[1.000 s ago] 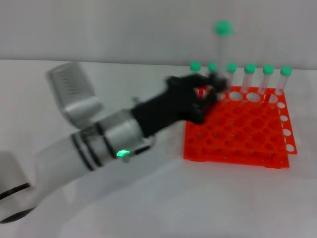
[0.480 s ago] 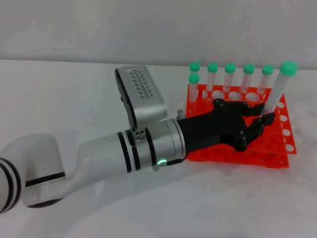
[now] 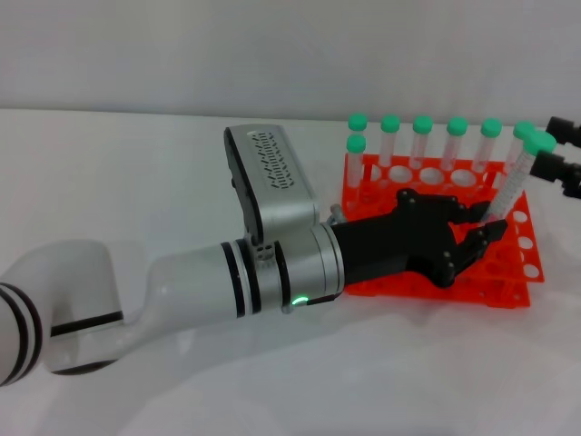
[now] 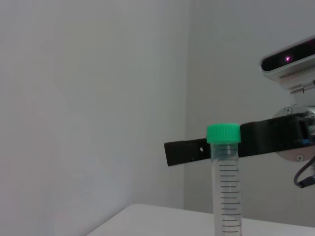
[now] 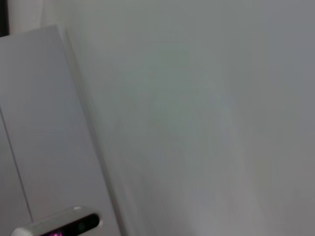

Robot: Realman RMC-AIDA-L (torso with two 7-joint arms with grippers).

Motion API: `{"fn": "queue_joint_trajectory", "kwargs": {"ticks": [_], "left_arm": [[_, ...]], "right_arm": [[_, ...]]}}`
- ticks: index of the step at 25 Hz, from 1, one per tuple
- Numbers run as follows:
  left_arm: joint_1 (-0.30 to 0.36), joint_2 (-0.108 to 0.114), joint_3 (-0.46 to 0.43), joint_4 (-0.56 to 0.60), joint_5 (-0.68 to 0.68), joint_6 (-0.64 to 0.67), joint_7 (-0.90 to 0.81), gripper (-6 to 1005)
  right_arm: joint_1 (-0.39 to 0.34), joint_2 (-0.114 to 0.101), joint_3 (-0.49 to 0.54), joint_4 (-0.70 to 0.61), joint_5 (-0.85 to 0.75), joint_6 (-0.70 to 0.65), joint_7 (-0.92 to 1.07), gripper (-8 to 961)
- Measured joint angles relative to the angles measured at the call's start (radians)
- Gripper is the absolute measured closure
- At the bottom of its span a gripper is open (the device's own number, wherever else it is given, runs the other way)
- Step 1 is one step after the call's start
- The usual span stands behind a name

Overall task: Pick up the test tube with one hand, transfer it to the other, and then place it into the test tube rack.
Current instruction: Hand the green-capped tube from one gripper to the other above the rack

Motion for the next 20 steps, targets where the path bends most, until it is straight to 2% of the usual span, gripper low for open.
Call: {"fn": "queue_joint_trajectory", "kwargs": {"ticks": [5,17,20], "left_arm": [[-0.008,-0.001,-0.001,-0.006,0.000,-0.002,0.001,736],[-0.011,-0.001,-0.007,0.001,0.001,-0.027,0.033,724],[-0.010,-0.002,-0.007,0.001,0.000,-0.027,0.035,722]], "right_arm": [[0.013,0.023,-0.006,-0.006,-0.020,0.004,-0.004,134],[0.019,0.042,0.025,-0.012,-0.038,0.009,-0.069,138],[0.016,0.043,0.027,-0.012,-0.038,0.009,-0.084,269]]}}
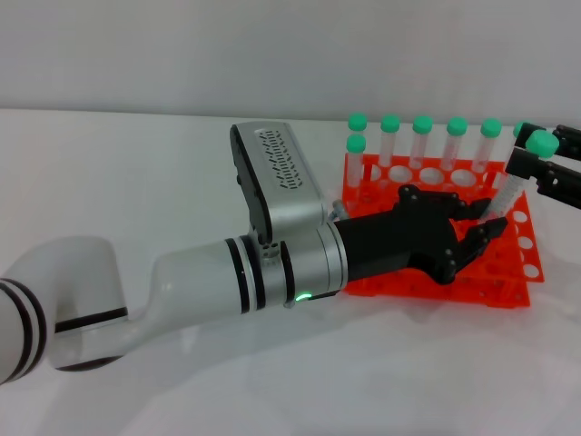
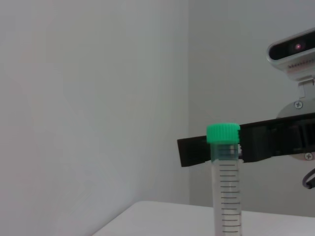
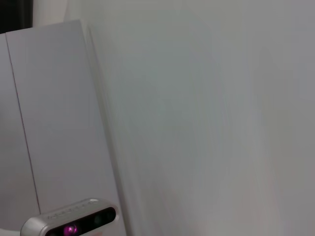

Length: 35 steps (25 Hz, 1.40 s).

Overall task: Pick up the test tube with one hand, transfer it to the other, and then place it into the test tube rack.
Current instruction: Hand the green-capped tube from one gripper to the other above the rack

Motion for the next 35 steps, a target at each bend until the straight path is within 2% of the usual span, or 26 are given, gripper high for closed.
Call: {"fn": "queue_joint_trajectory", "kwargs": {"ticks": [8,16,19,25,29,35], "left_arm": [[-0.002,0.000,0.000,0.000,0.000,-0.001,0.005,714],[-0.002,-0.004,-0.001,0.012,-0.006,-0.026,0.035,706],[0.004,-0.005,-0.008,0.036,-0.013,-0.054,0.092,703],[0.033,-0.007,-0.076,0.088,-0.008,-0.166,0.177,698],[0.060,-0.009,-0.112,0.106,-0.008,-0.172,0.236,694],[0.124,-0.010,-0.162,0.128,-0.010,-0.173,0.353,513]], "right_arm": [[0.005,0.000,-0.003,0.000,-0.009,-0.004,-0.012,603],[0.001,-0.004,-0.005,0.000,-0.011,-0.001,-0.027,711],[0.001,-0.005,-0.008,0.000,-0.011,-0.001,-0.027,711],[-0.004,-0.006,-0.008,0.000,-0.010,0.000,-0.027,710],[-0.005,-0.006,-0.006,0.000,-0.009,0.001,-0.027,710],[-0.004,-0.006,0.000,0.000,-0.005,-0.015,-0.036,711]]}}
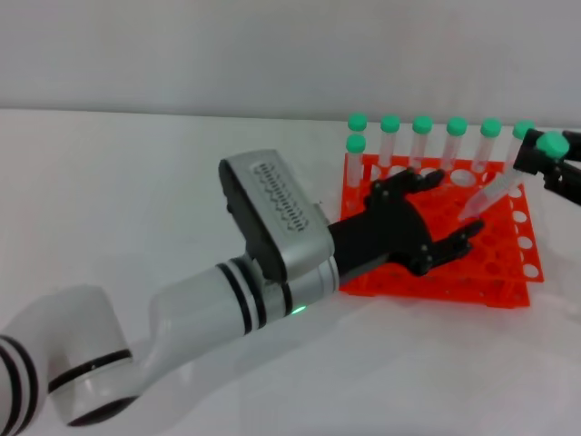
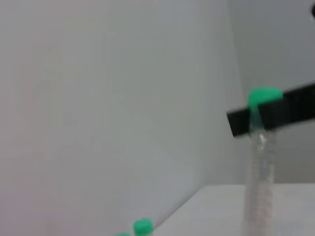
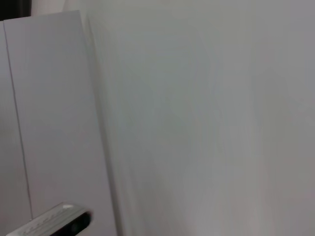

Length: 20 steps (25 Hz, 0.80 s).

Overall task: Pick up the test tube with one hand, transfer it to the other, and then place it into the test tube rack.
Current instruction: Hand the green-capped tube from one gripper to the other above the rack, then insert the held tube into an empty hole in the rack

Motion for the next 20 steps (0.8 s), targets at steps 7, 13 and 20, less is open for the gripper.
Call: {"fn": "queue_joint_trajectory", "kwargs": {"ticks": [7,13,20], "left_arm": [[0.127,0.000,-0.032,0.012,-0.002,0.018,0.169,250],[0.347,0.002,-0.157,0.040,-0.027,0.141,0.247,106],[0.495,0.008,-0.178,-0.013,-0.262,0.279,0.245,111]], "right_arm": [[0.046,0.007,0.042,-0.020,-0.005,-0.114,0.001,711],[0.149,0.025,0.038,-0.029,-0.091,-0.215,0.009,712],[0.249,0.073,0.037,-0.052,-0.229,-0.302,0.045,712]]}}
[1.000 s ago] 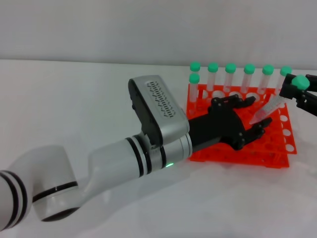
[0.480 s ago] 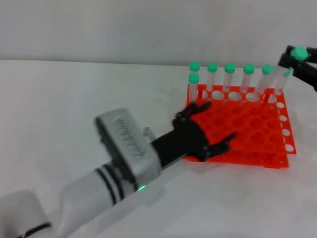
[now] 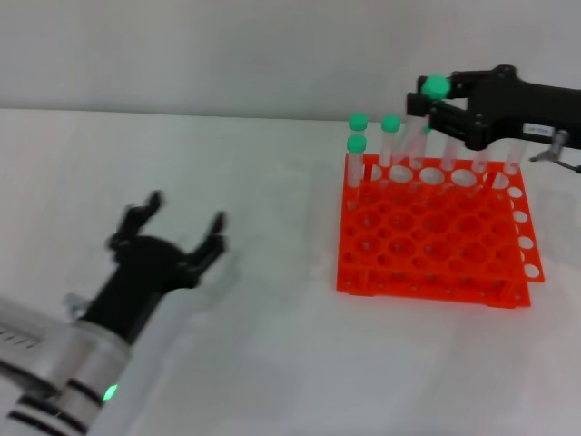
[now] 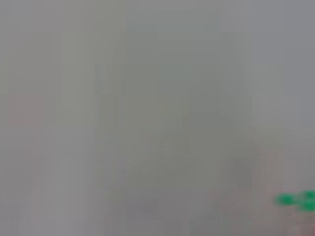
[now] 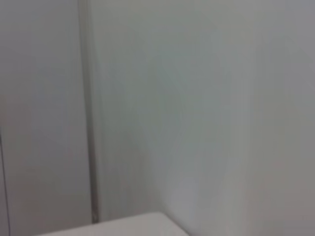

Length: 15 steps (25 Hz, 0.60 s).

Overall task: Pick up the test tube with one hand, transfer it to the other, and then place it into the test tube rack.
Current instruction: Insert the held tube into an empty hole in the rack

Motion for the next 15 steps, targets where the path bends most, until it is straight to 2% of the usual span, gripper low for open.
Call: {"fn": "queue_joint_trajectory", "kwargs": {"ticks": [4,6,8,15], "left_arm": [[0.034,0.000,-0.001,-0.032,-0.101,0.034,-0.003,111],[0.049,0.001,-0.001,-0.036,-0.138,0.042,-0.003,111],[0.059,0.002,-0.004,-0.044,-0.163,0.050,-0.003,111],[0.050,0.001,-0.002,-0.061,-0.179,0.049,-0.003,111]], "right_arm": [[0.015,0.035,-0.001,-0.041,-0.091,-0.050,0.024,712],[0.026,0.059,-0.001,-0.057,-0.141,-0.095,0.039,712],[0.041,0.073,-0.009,-0.061,-0.172,-0.142,0.052,712],[0.078,0.086,-0.097,-0.049,-0.181,-0.295,0.084,713]]}}
